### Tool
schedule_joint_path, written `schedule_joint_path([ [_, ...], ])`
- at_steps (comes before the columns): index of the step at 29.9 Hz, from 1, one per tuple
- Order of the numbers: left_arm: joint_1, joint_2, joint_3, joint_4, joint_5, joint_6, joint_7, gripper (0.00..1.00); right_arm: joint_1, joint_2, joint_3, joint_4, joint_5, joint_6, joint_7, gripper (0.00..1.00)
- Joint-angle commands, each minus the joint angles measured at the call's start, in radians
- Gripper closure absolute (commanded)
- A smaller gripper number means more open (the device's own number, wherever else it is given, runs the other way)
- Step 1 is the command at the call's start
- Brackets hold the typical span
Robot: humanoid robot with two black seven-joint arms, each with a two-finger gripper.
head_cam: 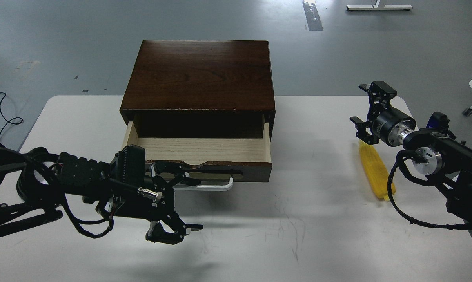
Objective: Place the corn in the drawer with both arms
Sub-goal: 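Pull the drawer open toward the robot with the left gripper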
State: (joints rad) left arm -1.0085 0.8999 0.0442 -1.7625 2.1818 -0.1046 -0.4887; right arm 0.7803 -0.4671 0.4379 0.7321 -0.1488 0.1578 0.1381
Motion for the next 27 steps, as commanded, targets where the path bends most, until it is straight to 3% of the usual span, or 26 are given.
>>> schedule_joint_path([
  [1,-0.001,-0.001,-0.001,0.002,0.0,0.002,0.0,0.01,-0.001,-0.004,0.001,0.001,0.0,0.0,0.0,0.0],
  [12,-0.012,0.007,-0.007,0.002,0.0,0.025,0.0,0.01,-0.001,-0.004,0.001,0.001,0.0,0.002,-0.002,0.0],
  [16,-0.013,0.008,-0.004,0.002,0.0,0.092,0.0,0.01,-0.001,-0.005,-0.001,0.001,0.0,0.002,-0.002,0.0],
  [27,-0.007,0.008,0.0,0.002,0.0,0.155,0.0,0.01,-0.01,-0.008,0.001,0.001,0.0,0.002,-0.002,0.0],
])
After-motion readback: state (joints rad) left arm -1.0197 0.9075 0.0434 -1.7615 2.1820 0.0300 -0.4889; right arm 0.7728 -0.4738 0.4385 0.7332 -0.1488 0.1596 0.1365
